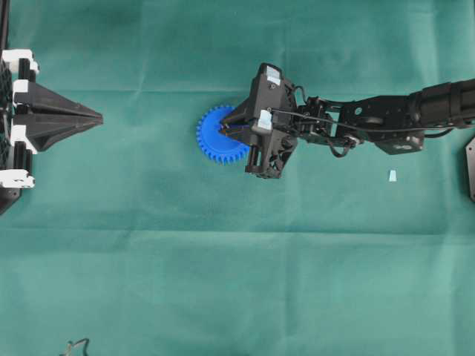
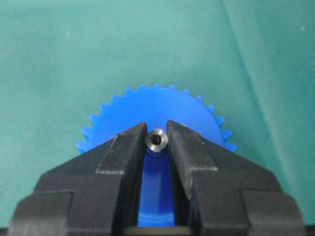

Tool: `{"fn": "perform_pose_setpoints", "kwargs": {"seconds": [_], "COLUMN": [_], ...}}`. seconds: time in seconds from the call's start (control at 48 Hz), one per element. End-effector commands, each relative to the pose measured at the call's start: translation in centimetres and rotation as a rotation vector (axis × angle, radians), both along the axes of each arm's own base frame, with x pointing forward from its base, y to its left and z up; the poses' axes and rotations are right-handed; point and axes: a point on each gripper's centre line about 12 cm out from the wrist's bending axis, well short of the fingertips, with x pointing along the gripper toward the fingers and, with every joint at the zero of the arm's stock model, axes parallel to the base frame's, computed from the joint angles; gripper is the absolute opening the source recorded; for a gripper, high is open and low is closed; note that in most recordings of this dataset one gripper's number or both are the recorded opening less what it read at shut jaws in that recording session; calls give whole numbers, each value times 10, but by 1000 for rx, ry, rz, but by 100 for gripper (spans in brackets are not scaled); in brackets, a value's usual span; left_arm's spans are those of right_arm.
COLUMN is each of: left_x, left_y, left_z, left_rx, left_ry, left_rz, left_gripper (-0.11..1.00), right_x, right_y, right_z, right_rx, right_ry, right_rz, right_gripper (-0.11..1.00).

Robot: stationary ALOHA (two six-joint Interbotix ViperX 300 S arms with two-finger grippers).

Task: Insert the shaft into the center hole of the gear.
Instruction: 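Align and press the shaft down into the gear hole with the right gripper, then open the right gripper and lift it away from the gear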

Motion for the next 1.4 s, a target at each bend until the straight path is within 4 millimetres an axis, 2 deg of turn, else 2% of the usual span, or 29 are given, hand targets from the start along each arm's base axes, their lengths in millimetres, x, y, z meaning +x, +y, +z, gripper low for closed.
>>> {"fn": "perform_pose_setpoints", "kwargs": {"seconds": [0.0, 0.396, 0.751, 0.813, 0.897, 0.98, 1.063, 1.376], "left_x": [2, 2, 2, 2, 2, 2, 2, 2], "left_y": [1, 1, 1, 1, 1, 1, 1, 1], "left_z": [11, 10, 10, 10, 11, 11, 10, 11], "left_rx": [3, 3, 1, 1, 1, 1, 1, 1], "left_ry": [-29, -21, -20, -21, -23, -23, -21, -23], "left_rz": [3, 3, 3, 3, 3, 3, 3, 3], "left_gripper": [0, 0, 0, 0, 0, 0, 0, 0], "right_x": [6, 5, 8, 9, 10, 12, 12, -3], "right_y": [-2, 0, 0, 0, 1, 1, 1, 0], "right_z": [6, -3, 14, 15, 19, 26, 38, 109], "right_rx": [-2, 11, 5, 9, 11, 11, 4, -48], "right_ry": [-21, 29, 18, 21, 23, 20, 2, -90], "right_rz": [-3, 2, 16, 15, 18, 23, 29, 55], "right_gripper": [17, 17, 18, 31, 57, 79, 94, 94]}}
